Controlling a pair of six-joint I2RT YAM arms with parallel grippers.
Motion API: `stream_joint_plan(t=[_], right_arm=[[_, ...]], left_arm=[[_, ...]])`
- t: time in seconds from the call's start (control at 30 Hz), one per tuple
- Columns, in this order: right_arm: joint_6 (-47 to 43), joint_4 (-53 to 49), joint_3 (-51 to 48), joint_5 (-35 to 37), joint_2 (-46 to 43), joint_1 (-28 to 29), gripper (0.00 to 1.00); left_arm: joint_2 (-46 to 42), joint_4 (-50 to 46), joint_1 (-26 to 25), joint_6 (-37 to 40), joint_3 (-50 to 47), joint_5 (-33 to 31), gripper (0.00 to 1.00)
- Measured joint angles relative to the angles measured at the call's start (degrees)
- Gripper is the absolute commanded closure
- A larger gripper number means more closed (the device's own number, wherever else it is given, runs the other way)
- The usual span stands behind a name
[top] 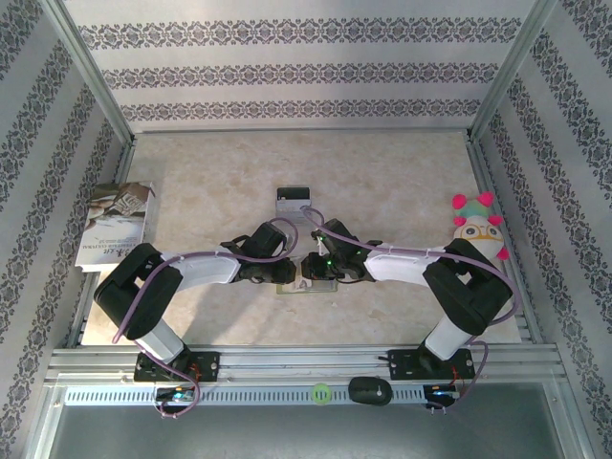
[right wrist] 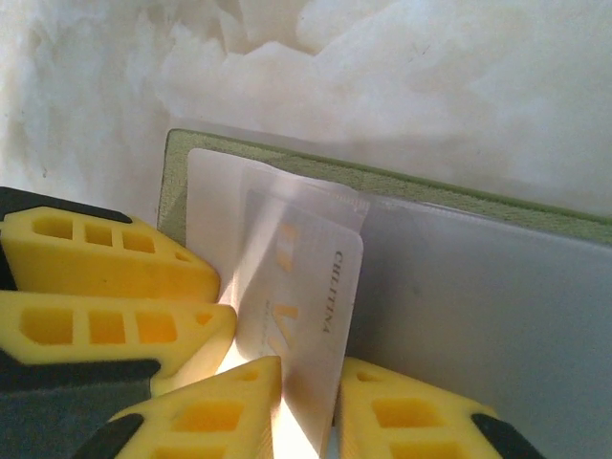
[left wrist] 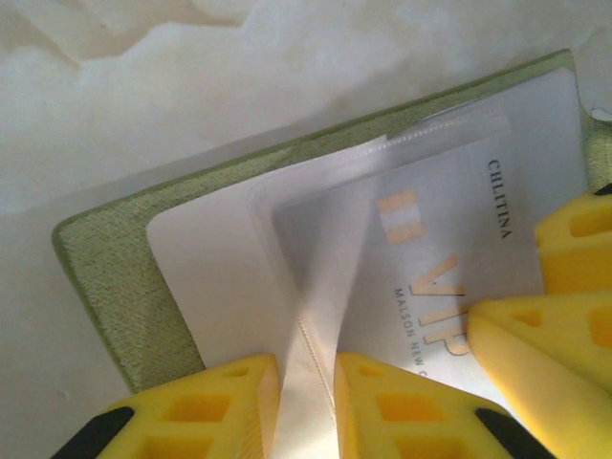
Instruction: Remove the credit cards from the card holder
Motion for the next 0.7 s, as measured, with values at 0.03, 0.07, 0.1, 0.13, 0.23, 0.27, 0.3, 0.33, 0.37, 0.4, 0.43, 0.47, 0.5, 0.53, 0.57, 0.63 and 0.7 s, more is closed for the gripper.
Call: stream_joint_plan(t=[0.03, 0.07, 0.1, 0.13, 0.23, 0.27, 0.3, 0.33, 0.37, 0.4, 0.43, 0.47, 0.5, 0.53, 0.57, 0.63, 0.7], right_arm=[[-0.04, 0.02, -0.04, 0.00, -0.15, 0.00, 0.69], [-0.15, 0.22, -0.24, 0.00, -0.61, 0.00, 0.67], [-0.24, 0.46, -0.52, 0.04, -1.27, -0.02, 0.65], [-0.37, 0.52, -0.90, 0.11, -2.27, -0.02, 0.64], [-0.44, 0.81, -1.86, 0.48, -5.66, -0.07, 0.63], [-0.44, 0.90, -2.12, 0.72, -6.80, -0.11, 0.63], [-0.44, 0.94, -2.38, 0.94, -7.91, -0.44, 0.63], [-0.44, 0.96, -2.64, 1.22, -8.79, -0.66, 0.63], [-0.44, 1.09, -2.93, 1.36, -9.49, -0.83, 0.63], [-0.44, 1.14, -3.17, 1.53, -10.01, -1.18, 0.63], [-0.44, 1.27, -3.39, 1.77, -10.23, -1.25, 0.63], [-0.44, 1.33, -3.58, 1.84, -10.25, -1.53, 0.64], [-0.44, 1.36, -3.85, 2.01, -10.25, -1.57, 0.64], [-0.44, 1.31, -4.17, 2.03, -10.25, -1.84, 0.65], [-0.44, 1.29, -4.39, 2.12, -10.25, -1.92, 0.65], [-0.44, 1.31, -4.87, 2.19, -10.25, -2.08, 0.65], [-0.44, 1.27, -5.05, 2.19, -10.25, -2.23, 0.65]], left_arm=[[-0.46, 0.31, 0.00, 0.00, -0.31, 0.35, 0.64], [-0.98, 0.50, 0.00, 0.02, -0.63, 0.48, 0.62], [-1.60, 0.37, 0.00, 0.07, -0.92, 0.39, 0.60], [-2.60, -0.24, 0.00, 0.07, -1.33, 0.02, 0.58], [-7.08, -3.82, 0.00, 0.37, -2.08, -2.19, 0.54], [-8.48, -4.74, 0.00, 0.48, -2.08, -2.71, 0.53], [-10.16, -5.55, 0.00, 0.74, -2.08, -3.56, 0.50], [-11.54, -6.10, 0.00, 1.05, -2.08, -4.20, 0.48], [-12.39, -6.40, 0.00, 1.16, -2.08, -4.79, 0.48], [-12.98, -6.56, 0.00, 1.36, -2.08, -5.27, 0.47], [-12.94, -6.60, 0.00, 1.53, -2.08, -5.66, 0.47], [-12.61, -6.60, -0.02, 1.57, -2.08, -5.97, 0.46], [-11.93, -6.60, -0.04, 1.62, -2.08, -6.29, 0.45], [-10.95, -6.58, -0.09, 1.66, -2.05, -6.64, 0.44], [-10.14, -6.58, -0.15, 1.68, -2.01, -6.93, 0.43], [-8.20, -6.60, -0.81, 1.73, -1.79, -8.24, 0.41], [-7.04, -6.60, -1.95, 1.81, -1.22, -9.62, 0.40]])
